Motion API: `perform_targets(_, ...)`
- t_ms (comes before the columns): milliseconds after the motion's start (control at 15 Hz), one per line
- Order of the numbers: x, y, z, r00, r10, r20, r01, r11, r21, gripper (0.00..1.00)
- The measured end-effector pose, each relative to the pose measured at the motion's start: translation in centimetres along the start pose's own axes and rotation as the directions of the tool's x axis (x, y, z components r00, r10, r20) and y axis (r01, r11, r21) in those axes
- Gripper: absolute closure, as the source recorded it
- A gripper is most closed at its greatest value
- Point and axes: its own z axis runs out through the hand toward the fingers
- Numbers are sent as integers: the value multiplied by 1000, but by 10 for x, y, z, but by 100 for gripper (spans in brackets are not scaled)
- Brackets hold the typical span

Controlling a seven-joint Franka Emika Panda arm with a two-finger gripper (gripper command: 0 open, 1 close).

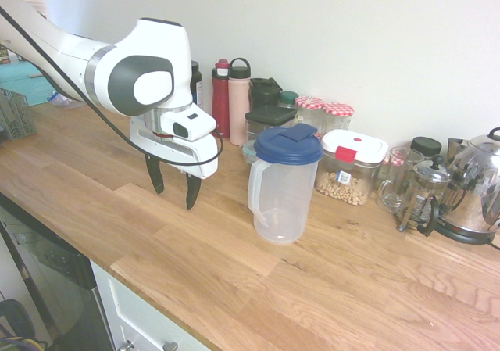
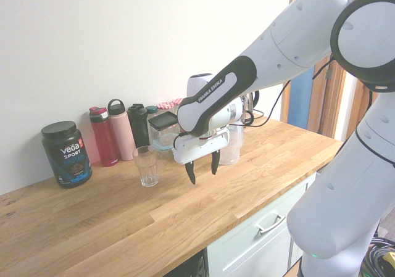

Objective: Pour me some water

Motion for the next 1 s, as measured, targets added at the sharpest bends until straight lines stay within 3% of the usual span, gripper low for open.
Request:
perform_targets(200,2,-1,-5,1000,23,-4,-23,1000,6,0)
perform_targets(400,0,9,-59,998,32,-55,-28,998,61,0)
perform_targets(667,2,66,-140,987,89,-137,-70,988,141,0)
perform_targets(1000,22,150,-171,961,190,-201,-156,972,175,0)
